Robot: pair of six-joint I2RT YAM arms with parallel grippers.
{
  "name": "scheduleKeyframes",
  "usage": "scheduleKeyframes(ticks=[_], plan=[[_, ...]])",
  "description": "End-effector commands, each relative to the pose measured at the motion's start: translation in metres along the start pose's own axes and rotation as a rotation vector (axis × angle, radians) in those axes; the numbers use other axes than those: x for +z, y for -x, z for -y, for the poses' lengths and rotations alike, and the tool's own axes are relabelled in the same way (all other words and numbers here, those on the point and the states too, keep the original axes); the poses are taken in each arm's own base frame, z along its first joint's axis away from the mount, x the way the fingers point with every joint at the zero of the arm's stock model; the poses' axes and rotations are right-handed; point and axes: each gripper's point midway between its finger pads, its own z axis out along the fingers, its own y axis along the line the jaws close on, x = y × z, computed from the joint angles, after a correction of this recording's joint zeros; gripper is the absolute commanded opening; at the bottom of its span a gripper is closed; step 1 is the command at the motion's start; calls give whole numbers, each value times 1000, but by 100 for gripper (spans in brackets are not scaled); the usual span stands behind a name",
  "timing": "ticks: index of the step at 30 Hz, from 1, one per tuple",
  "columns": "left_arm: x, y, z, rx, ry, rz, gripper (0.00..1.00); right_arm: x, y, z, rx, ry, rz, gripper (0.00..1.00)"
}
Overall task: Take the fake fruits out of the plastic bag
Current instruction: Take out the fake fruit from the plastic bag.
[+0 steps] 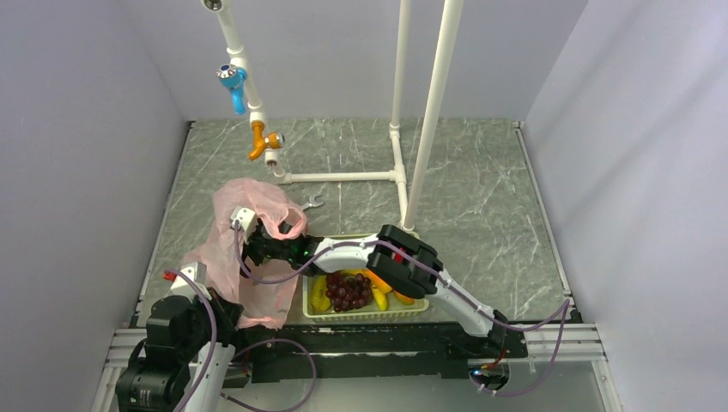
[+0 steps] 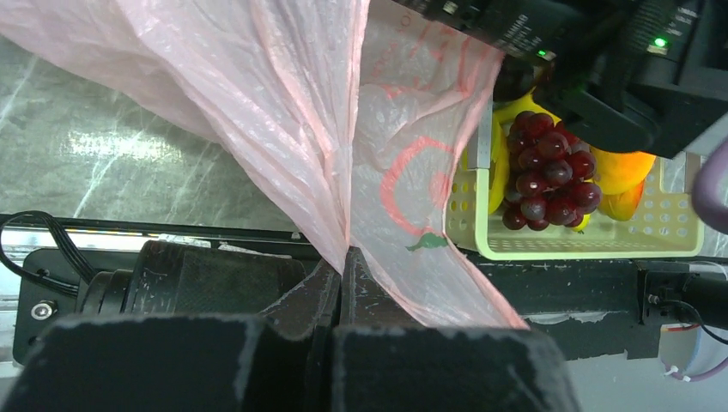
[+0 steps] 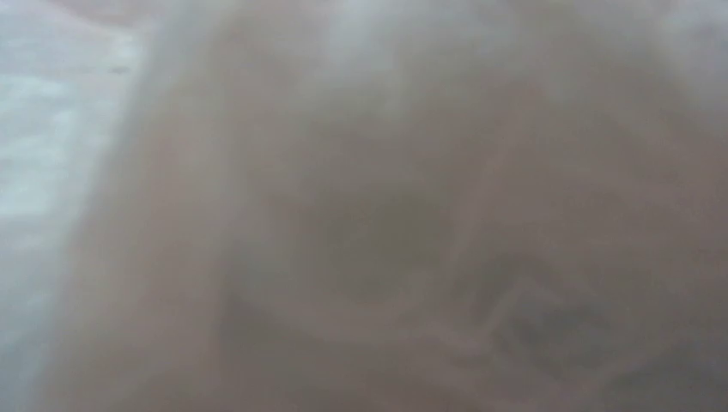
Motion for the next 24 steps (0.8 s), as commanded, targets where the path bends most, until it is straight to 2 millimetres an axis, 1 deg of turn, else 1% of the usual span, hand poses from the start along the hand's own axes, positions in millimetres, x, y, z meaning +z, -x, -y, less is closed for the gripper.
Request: scheduleKeyframes(ticks=[1,5,7,10,11,13,14,16,18,19,21,24], plan=[[4,4,9,-5,-55,21,0,24,15,-5,-10,48,38,99],[9,4,12,-10,-65,8,0,40,3,-2,-55,60,0,100],[11,5,13,-13,-64,-5,0,48,-10,1,-54,56,-33,100],[10,7,19,-7,-88,-12,0,52,-23,9,-72,40,-68,97],[9,9,23,0,-108,-13,10,51,-22,11,-65,27,-68,96],[4,16,32,3,-140,-1,40,44,-18,18,-36,-4,-52,94],[1,20,37,4,-159,11,49,39,-11,22,-16,-25,-39,93],[-7,34,49,23,-201,41,66,30,-11,30,1,-59,-41,92],[-14,51,57,43,-205,62,81,19,-11,40,16,-88,-46,91],[-18,59,59,51,-195,67,86,13,-10,44,23,-96,-41,91],[-27,79,60,71,-151,100,92,0,-7,47,28,-97,-34,91],[-27,104,46,86,-16,131,95,-11,2,47,24,-90,-23,91]])
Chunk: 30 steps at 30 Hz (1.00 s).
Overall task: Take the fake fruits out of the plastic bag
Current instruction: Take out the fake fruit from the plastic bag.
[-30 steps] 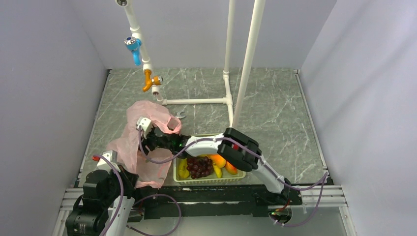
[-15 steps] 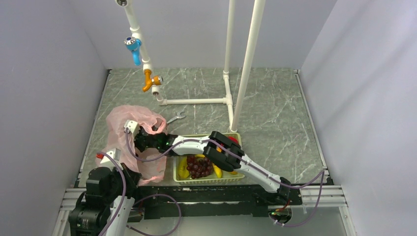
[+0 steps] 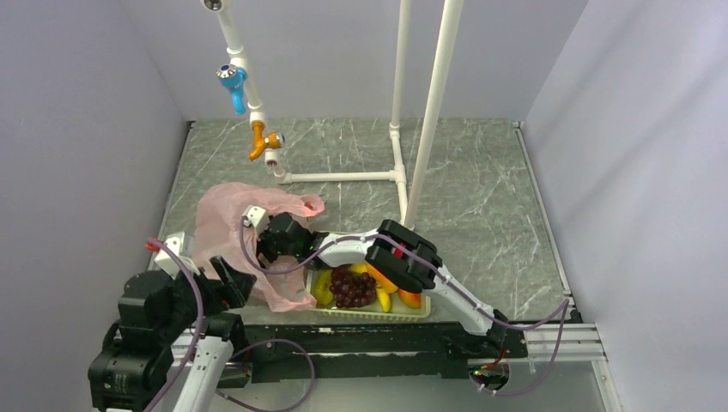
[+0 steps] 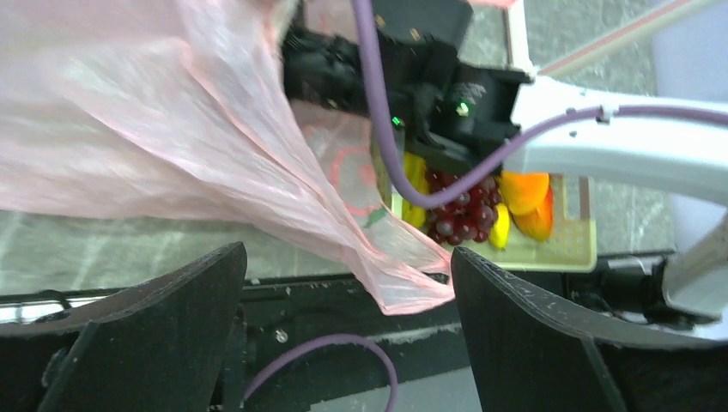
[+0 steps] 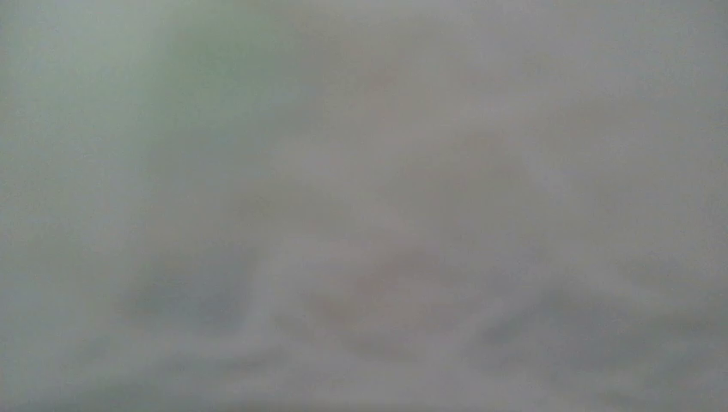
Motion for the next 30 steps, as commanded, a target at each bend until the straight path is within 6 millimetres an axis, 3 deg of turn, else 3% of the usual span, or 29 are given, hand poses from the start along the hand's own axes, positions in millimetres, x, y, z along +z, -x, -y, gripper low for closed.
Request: scheduleKeyframes(ticks=[1,4,7,10,12,14,15,19,24,27,30], plan=[[3,49,-14,60,156,81,96,-23,55,7,9,-14,114,91],[21,62,-37,76,284,79,95,-27,61,2,18,12,115,92],[35,72,-65,86,435,98,84,-30,67,-3,33,33,126,93],[42,79,-82,96,534,90,80,-35,74,-9,43,59,142,95],[47,82,-91,88,590,88,81,-37,75,-11,46,67,145,95],[59,87,-92,66,572,84,94,-39,76,-12,43,66,147,95],[67,87,-97,10,570,65,99,-39,76,-12,42,63,147,95],[103,68,-122,-238,512,-34,99,-43,79,-11,36,56,151,95],[103,64,-175,-498,640,88,99,-49,81,-23,14,125,158,96],[109,58,-203,-581,699,116,99,-47,76,-20,16,130,155,98],[119,61,-222,-593,680,115,98,-45,71,-31,-36,214,135,98]])
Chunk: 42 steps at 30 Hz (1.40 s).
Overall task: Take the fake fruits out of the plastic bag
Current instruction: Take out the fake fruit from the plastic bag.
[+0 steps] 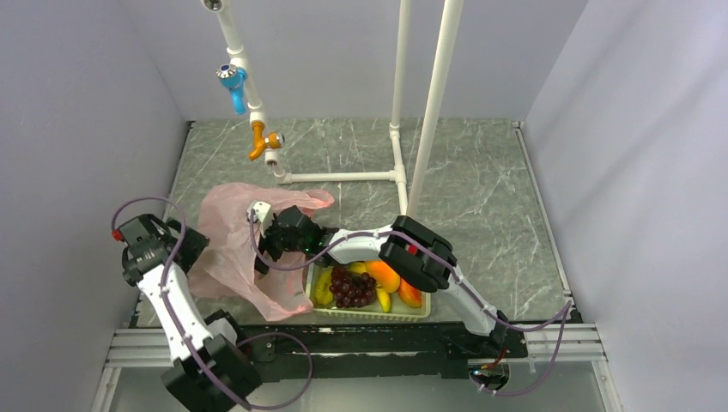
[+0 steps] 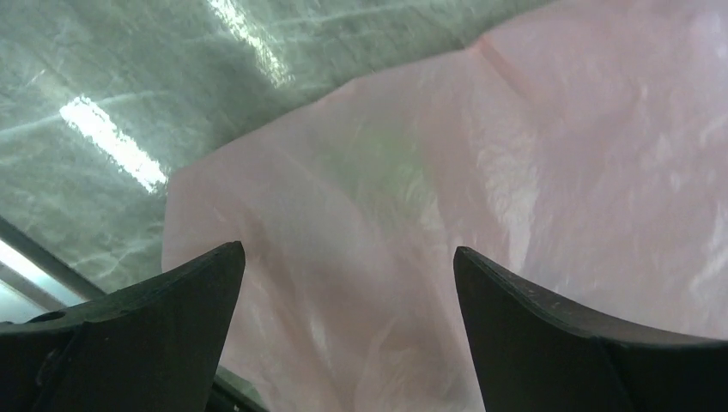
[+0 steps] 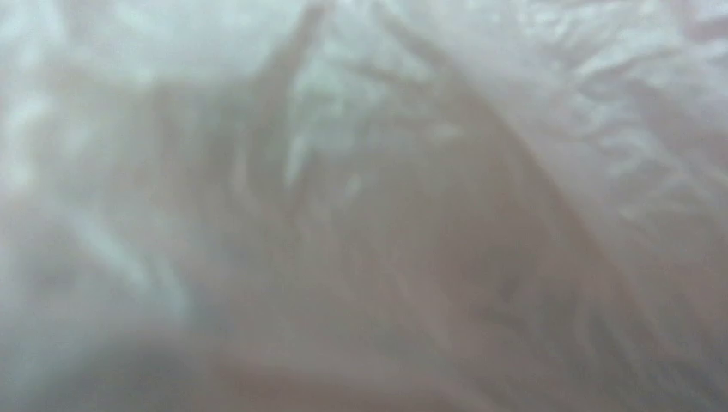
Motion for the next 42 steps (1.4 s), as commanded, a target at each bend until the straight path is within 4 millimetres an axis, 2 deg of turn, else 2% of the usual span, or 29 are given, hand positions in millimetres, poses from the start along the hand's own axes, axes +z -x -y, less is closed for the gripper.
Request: scheduleKeyframes(ticks=[1,3,5,7,10,12,16,18,20,23,26,30,34,37,42], plan=[[24,33,14,-38,-87,54,98,-4,40,-22,-91,139,81,98],[38,32,19,20,-119,-10,96,0,36,-26,-115,153,69,99],[52,29,21,75,-140,-89,86,6,31,-26,-145,163,50,99],[71,21,21,72,-149,-171,81,12,30,-24,-167,158,39,99],[87,16,23,70,-169,-231,75,19,25,-18,-195,121,26,100],[97,11,25,82,-184,-257,73,24,22,-10,-203,75,18,100],[114,-17,43,157,-262,-412,60,31,22,15,-198,-60,4,100],[116,-25,48,192,-282,-465,55,30,23,21,-198,-99,9,100],[115,-29,54,196,-320,-468,54,31,20,24,-204,-109,1,100],[111,-32,63,250,-352,-457,54,35,15,24,-219,-94,-5,100],[107,-43,73,307,-379,-473,53,38,13,18,-213,-59,4,100],[105,-53,79,350,-381,-503,53,44,14,25,-195,-84,8,100],[104,-55,80,361,-379,-505,53,53,4,35,-193,-129,-20,99],[103,-51,78,362,-358,-488,54,54,-2,45,-183,-182,-52,93],[100,-42,82,366,-354,-445,58,39,2,42,-180,-187,-46,75]])
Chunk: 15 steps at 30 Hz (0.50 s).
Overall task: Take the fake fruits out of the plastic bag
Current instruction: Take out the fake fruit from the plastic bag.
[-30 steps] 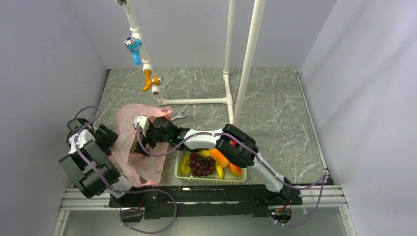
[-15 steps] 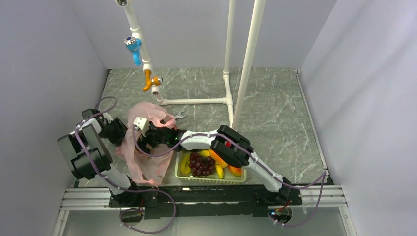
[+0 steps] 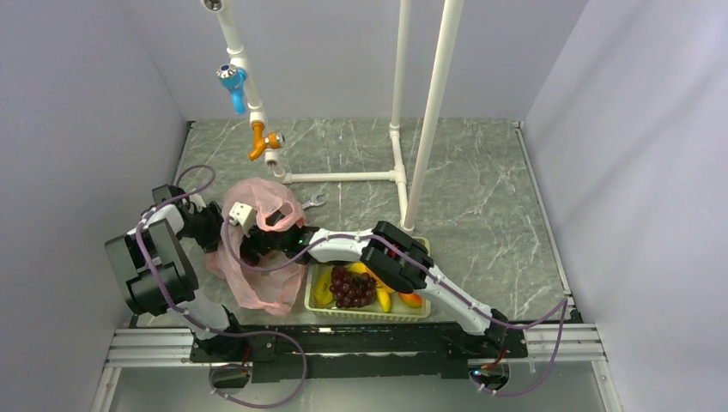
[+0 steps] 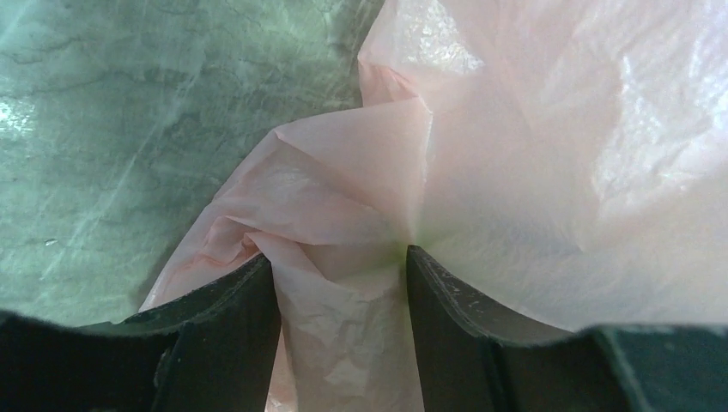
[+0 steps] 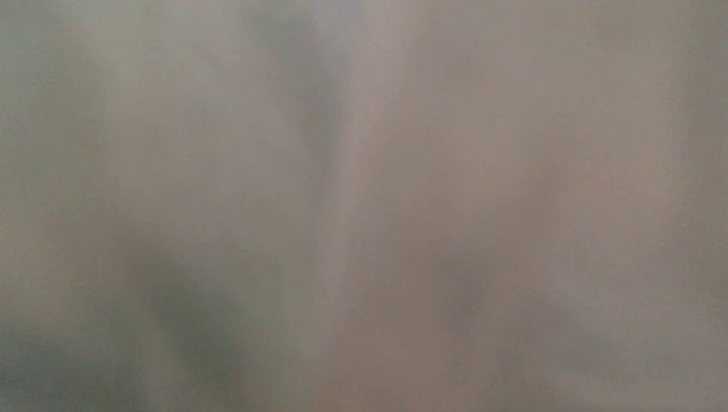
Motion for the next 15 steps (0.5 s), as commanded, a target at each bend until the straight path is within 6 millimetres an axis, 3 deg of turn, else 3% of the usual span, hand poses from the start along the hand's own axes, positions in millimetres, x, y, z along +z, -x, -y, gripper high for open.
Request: scheduleKeyframes(ticks=[1,7,10,15], plan=[[-12,8,6,35,6,50,59,-15,21,7,-2,-37,33,70],[-26,18,4,49,52,126,69,-39,48,-5,-12,-25,22,42],[-33,21,5,57,61,158,70,-57,67,-17,-13,-5,23,32],[-43,25,4,61,78,201,71,-82,77,-19,50,-28,-8,7]])
